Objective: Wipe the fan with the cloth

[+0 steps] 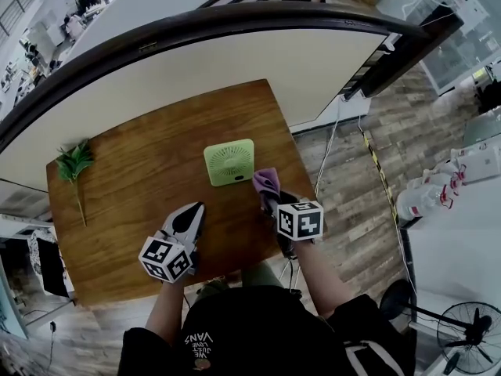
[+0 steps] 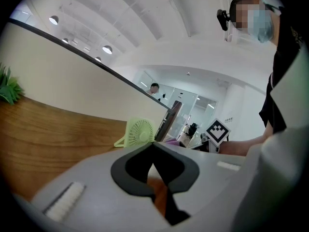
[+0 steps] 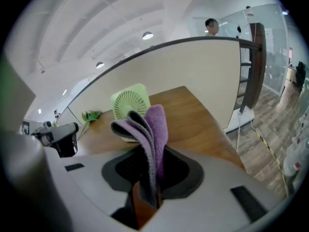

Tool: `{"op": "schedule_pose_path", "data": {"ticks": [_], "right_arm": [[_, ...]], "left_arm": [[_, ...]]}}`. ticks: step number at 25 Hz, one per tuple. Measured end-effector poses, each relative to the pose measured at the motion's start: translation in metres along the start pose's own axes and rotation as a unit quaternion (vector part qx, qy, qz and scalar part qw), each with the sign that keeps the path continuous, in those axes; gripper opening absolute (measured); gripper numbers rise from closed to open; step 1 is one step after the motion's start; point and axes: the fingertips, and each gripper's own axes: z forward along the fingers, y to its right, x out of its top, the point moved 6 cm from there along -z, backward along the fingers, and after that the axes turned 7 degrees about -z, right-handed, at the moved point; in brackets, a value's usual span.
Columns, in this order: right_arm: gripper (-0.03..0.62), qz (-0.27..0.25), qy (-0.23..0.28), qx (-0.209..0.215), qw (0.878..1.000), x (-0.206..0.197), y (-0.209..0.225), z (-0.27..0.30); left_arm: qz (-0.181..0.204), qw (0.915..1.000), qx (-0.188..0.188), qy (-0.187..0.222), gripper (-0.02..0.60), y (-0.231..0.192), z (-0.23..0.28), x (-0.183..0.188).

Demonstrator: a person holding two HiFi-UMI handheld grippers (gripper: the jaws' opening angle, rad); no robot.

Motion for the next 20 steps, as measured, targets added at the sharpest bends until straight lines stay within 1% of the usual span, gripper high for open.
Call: {"op": "schedule_pose_path", "data": {"ticks": [5, 11, 16, 20], "right_arm": [[0.107, 0.018, 0.071, 0.001, 0.997, 0.010, -0.025, -0.028], [0.107, 0.003, 0.129, -0.006, 0.992, 0.022, -0.054, -0.065], [0.107, 0.000, 0.163, -0.020, 0.986, 0.020, -0.077, -0.090], [0.107, 0.000, 0.182, -0.029, 0.983, 0.011, -0.097, -0.102]], "left_arm": [[0.012, 0.9998, -0.011, 0.006, 0.011, 0.005, -0.018, 0.006], [0.034, 0.9991, -0.020, 0.013, 0.011, 0.012, -0.045, 0.015], [0.050, 0.9979, -0.033, 0.022, 0.011, 0.019, -0.066, 0.019], [0.056, 0.9967, -0.050, 0.030, 0.011, 0.025, -0.081, 0.020]]}}
